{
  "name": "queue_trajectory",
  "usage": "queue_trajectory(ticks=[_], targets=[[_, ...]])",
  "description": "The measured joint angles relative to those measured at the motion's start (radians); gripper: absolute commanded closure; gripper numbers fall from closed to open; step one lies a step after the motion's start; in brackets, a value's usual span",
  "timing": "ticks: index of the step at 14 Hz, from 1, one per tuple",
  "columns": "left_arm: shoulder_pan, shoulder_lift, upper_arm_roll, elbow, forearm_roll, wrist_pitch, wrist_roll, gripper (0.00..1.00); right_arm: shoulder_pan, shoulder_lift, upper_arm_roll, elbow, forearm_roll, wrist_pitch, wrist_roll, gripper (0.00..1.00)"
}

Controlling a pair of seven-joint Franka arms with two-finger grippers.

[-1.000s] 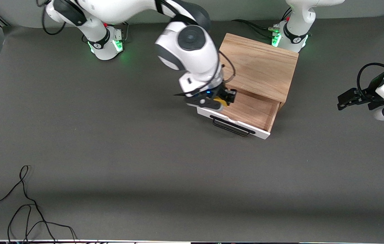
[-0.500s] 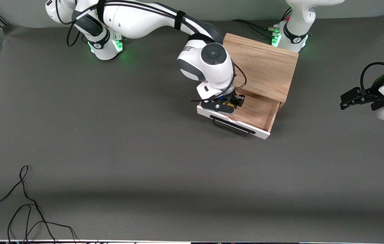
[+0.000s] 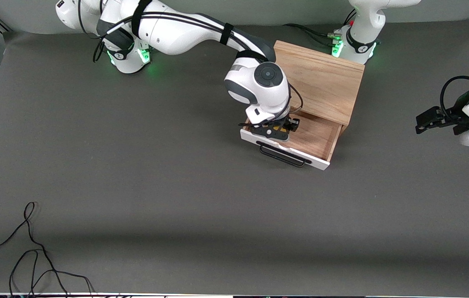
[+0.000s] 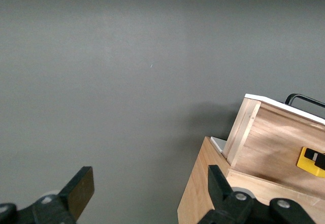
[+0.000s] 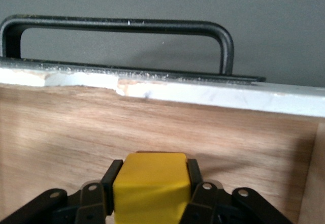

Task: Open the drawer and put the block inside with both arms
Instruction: 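Lower the cube into the drawer and open the right gripper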

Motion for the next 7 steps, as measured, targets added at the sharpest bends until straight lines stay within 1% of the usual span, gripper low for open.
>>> queue_trajectory(ticks=[7], targets=[[0.0, 0.0, 0.0, 0.0, 0.0, -0.004, 0.0, 0.0, -0.004, -0.008, -0.007, 0.04, -0.001, -0.001, 0.003, 0.0]])
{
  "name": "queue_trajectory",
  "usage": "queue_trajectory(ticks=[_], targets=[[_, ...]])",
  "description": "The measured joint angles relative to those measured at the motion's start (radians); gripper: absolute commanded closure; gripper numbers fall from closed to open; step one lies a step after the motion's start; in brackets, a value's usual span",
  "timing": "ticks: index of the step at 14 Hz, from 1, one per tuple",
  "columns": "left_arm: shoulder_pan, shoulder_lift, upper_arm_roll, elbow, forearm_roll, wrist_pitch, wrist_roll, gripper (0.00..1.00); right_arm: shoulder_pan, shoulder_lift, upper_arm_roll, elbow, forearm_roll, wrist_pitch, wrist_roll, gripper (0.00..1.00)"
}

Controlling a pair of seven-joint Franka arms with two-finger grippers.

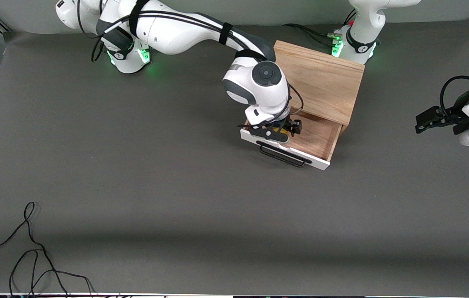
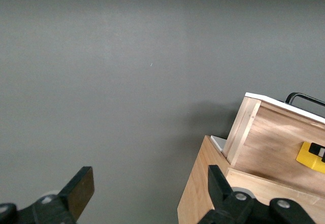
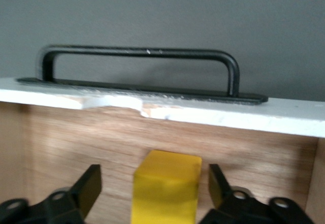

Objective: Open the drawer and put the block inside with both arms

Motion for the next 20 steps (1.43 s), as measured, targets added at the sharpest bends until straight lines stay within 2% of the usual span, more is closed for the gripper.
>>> queue_trajectory(ticks=[4, 8, 14, 15, 16, 18, 20], targets=[[0.0, 0.0, 0.0, 0.0, 0.0, -0.001, 0.0, 0.0, -0.029, -0.056, 0.005, 0.03, 0.0, -0.065, 0.0, 0.0], [0.0, 0.0, 0.0, 0.0, 0.0, -0.006, 0.0, 0.0, -0.196, -0.202, 0.091, 0.04, -0.002, -0.215, -0.039, 0.0], [0.0, 0.0, 0.0, 0.0, 0.0, -0.008, 0.0, 0.0, -0.437, -0.423, 0.098, -0.122, 0.012, -0.344, -0.412, 0.0], [0.0, 0.0, 0.0, 0.0, 0.0, -0.008, 0.0, 0.0, -0.47, -0.454, 0.074, -0.144, 0.035, -0.366, -0.476, 0.0], [0.0, 0.0, 0.0, 0.0, 0.0, -0.009, 0.0, 0.0, -0.488, -0.492, 0.015, -0.167, 0.084, -0.381, -0.546, 0.0], [0.0, 0.0, 0.0, 0.0, 0.0, -0.009, 0.0, 0.0, -0.499, -0.579, -0.15, -0.227, 0.213, -0.393, -0.715, 0.0], [0.0, 0.0, 0.0, 0.0, 0.0, -0.009, 0.0, 0.0, -0.506, -0.67, -0.304, -0.31, 0.29, -0.399, -0.895, 0.0]])
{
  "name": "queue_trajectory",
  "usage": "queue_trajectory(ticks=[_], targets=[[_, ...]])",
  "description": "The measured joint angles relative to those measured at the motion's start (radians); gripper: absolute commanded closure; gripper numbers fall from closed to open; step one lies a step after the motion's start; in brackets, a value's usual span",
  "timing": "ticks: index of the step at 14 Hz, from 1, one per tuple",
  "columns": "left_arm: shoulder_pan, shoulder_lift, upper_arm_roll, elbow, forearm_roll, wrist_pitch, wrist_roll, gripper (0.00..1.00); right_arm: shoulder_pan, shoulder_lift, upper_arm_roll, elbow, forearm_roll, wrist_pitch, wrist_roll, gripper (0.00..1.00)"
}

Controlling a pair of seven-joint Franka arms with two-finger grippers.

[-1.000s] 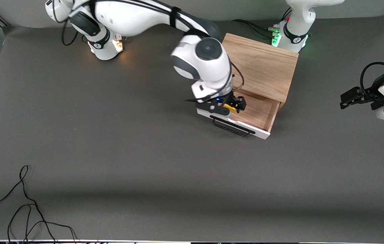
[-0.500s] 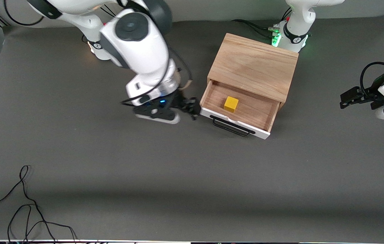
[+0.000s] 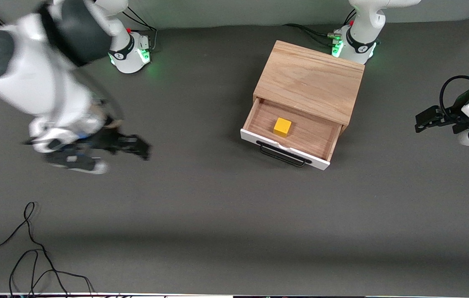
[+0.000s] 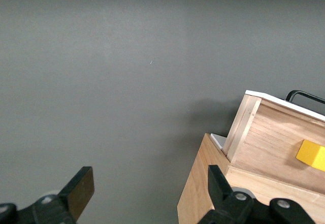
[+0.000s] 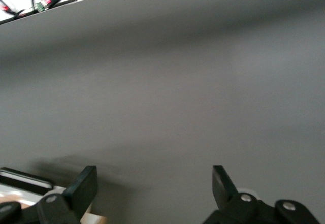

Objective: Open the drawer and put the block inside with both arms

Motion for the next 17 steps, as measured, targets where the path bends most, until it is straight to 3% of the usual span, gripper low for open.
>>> queue_trajectory(ticks=[3, 6, 9, 17], targets=[[0.0, 0.0, 0.0, 0.0, 0.0, 0.0, 0.0, 0.0, -0.006, -0.105, -0.166, -0.125, 0.02, 0.0, -0.174, 0.0], [0.0, 0.0, 0.0, 0.0, 0.0, 0.0, 0.0, 0.0, -0.006, -0.159, -0.263, -0.191, 0.022, -0.005, -0.325, 0.0], [0.0, 0.0, 0.0, 0.0, 0.0, 0.0, 0.0, 0.0, -0.005, -0.171, -0.292, -0.204, 0.017, -0.055, -0.386, 0.0], [0.0, 0.0, -0.001, 0.0, 0.003, -0.005, 0.0, 0.0, -0.001, -0.169, -0.292, -0.209, 0.009, -0.062, -0.447, 0.0]])
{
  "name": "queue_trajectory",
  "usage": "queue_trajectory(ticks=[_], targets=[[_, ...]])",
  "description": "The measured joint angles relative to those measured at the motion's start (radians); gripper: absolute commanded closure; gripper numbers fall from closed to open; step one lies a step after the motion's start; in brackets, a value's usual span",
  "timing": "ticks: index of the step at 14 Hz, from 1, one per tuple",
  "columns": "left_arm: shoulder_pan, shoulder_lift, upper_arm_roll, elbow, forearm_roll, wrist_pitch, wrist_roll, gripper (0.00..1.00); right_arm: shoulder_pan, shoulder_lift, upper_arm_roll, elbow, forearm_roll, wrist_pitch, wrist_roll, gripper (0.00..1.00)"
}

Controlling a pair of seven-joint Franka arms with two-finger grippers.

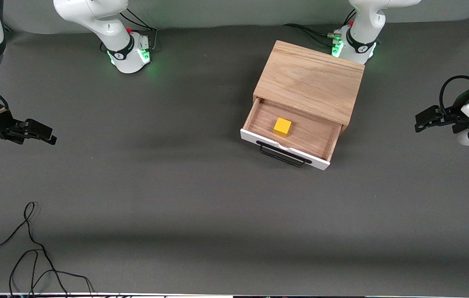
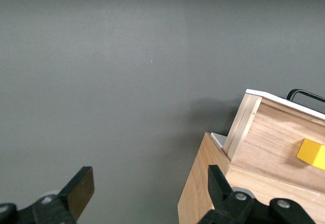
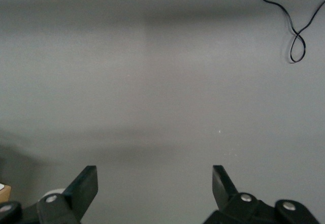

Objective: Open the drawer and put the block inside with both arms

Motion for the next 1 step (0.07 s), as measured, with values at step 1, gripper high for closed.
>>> queue_trajectory(ticks=[1], targets=[[-0.001, 0.0, 0.0, 0.0, 0.002, -0.001, 0.0, 0.0, 0.0, 0.0, 0.0, 0.0, 0.0, 0.0, -0.003, 0.0]])
